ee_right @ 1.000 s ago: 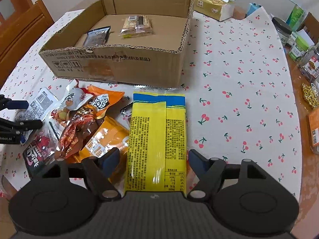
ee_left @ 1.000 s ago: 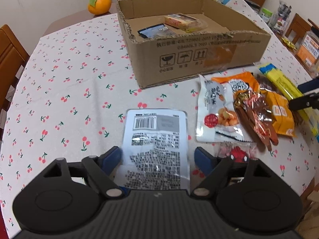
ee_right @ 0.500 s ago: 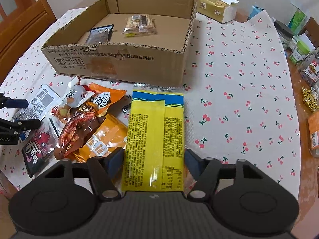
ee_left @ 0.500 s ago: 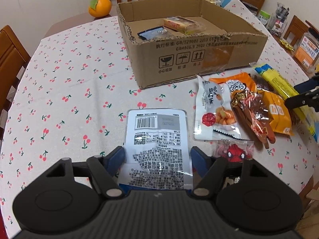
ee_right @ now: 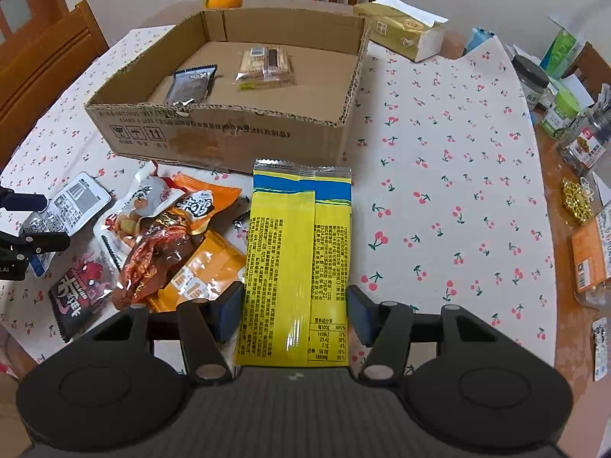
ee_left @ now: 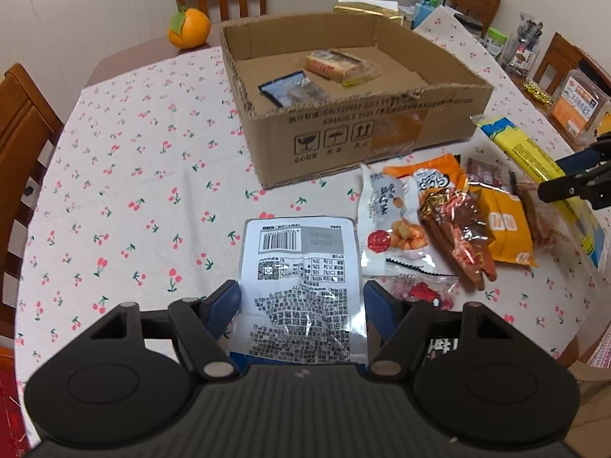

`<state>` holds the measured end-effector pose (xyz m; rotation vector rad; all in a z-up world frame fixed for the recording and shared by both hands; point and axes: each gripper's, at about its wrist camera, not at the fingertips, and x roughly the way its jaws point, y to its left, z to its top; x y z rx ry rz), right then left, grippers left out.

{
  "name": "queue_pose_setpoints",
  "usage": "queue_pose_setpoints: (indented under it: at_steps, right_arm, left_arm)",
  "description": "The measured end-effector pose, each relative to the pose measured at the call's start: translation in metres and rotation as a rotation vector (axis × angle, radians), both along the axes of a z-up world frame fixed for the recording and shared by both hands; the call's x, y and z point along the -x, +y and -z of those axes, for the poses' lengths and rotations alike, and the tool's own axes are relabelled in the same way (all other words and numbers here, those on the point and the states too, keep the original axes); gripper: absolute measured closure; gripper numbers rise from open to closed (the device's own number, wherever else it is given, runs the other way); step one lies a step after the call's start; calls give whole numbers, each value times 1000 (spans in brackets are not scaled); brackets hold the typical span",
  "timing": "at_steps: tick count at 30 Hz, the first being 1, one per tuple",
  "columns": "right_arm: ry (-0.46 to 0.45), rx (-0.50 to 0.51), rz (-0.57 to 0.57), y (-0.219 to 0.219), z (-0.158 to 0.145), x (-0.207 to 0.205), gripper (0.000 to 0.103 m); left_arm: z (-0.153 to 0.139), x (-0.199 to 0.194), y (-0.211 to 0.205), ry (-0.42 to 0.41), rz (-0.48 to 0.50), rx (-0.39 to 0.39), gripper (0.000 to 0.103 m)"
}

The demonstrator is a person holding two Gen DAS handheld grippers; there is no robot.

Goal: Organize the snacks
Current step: 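Carry both packets into the cardboard box and open both grippers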

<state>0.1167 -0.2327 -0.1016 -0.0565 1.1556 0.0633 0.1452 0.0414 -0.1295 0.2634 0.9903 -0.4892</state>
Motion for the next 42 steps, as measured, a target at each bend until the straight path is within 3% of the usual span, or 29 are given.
queue_pose_setpoints:
  at_steps: [11,21,29,36,39,41,42]
  right_arm:
    - [-77,12,-66,7,-51,1,40]
    - [-177,6,-110,22,-80,-73,40]
    - [-187,7,-90,27,-62,-160,40]
    - [-154,48,-49,25,-28,-203,40]
    - [-156,60,-23,19,-17,-210,31]
    - [-163,59,-14,16,-16,-207,13]
    - [-174,55,-9,15,-18,-203,10]
  left_arm:
    - [-43,11,-2,-28,11,47,33]
    - [-80,0,-7,-85,-12,82,33]
    - [-97,-21,-10,-133,-50,83,33]
    - [-104,-44,-16,-167,-76,78,33]
    - [-106,-55,-23,-172,-71,80,33]
    - [-106,-63,-27,-173,-68,81,33]
    - [-106,-69,-30,-172,-65,83,33]
